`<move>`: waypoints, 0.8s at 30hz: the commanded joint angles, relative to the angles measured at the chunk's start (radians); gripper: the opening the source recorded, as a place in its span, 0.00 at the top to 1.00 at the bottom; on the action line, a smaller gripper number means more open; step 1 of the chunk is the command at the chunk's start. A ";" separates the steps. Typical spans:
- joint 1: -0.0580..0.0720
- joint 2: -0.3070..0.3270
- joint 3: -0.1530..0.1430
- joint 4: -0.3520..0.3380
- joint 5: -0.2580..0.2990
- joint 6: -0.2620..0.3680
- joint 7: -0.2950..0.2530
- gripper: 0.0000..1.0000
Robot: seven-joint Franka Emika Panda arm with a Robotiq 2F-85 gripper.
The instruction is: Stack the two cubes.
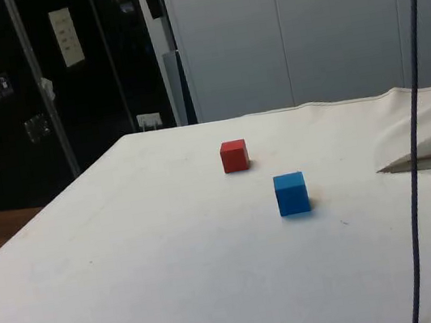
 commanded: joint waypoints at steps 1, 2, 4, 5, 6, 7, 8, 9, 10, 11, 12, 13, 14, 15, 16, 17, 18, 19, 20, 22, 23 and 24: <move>0.000 -0.001 0.000 -0.001 0.000 -0.001 0.000 0.00; 0.002 -0.021 0.002 -0.022 -0.003 0.007 0.004 0.00; 0.002 -0.033 0.004 -0.036 -0.005 0.013 0.006 0.00; 0.002 -0.039 0.005 -0.043 -0.006 0.015 0.007 0.00; 0.002 -0.046 0.006 -0.053 -0.007 0.019 0.008 0.00; 0.001 -0.054 0.007 -0.063 -0.009 0.023 0.009 0.00; 0.001 -0.061 0.008 -0.072 -0.010 0.027 0.010 0.00; 0.001 -0.068 0.009 -0.082 -0.011 0.033 0.010 0.00; 0.000 -0.057 0.008 -0.068 -0.004 0.015 0.004 0.00; 0.001 -0.086 0.010 -0.107 -0.013 0.045 0.012 0.00; 0.001 -0.094 0.010 -0.118 -0.014 0.052 0.012 0.00; 0.001 -0.102 0.011 -0.129 -0.015 0.058 0.013 0.00; 0.001 -0.111 0.011 -0.141 -0.016 0.064 0.013 0.00; 0.001 -0.119 0.011 -0.152 -0.017 0.070 0.013 0.00; 0.000 -0.127 0.012 -0.163 -0.018 0.076 0.013 0.00; 0.000 -0.136 0.012 -0.174 -0.019 0.081 0.013 0.00; 0.000 -0.153 0.012 -0.196 -0.020 0.092 0.013 0.00; 0.000 -0.161 0.012 -0.206 -0.021 0.096 0.013 0.00; 0.000 -0.143 0.010 -0.185 -0.011 0.077 0.005 0.00; 0.000 -0.180 0.013 -0.229 -0.023 0.105 0.013 0.00; 0.000 -0.189 0.013 -0.239 -0.023 0.110 0.013 0.00; 0.000 -0.197 0.013 -0.250 -0.024 0.115 0.013 0.00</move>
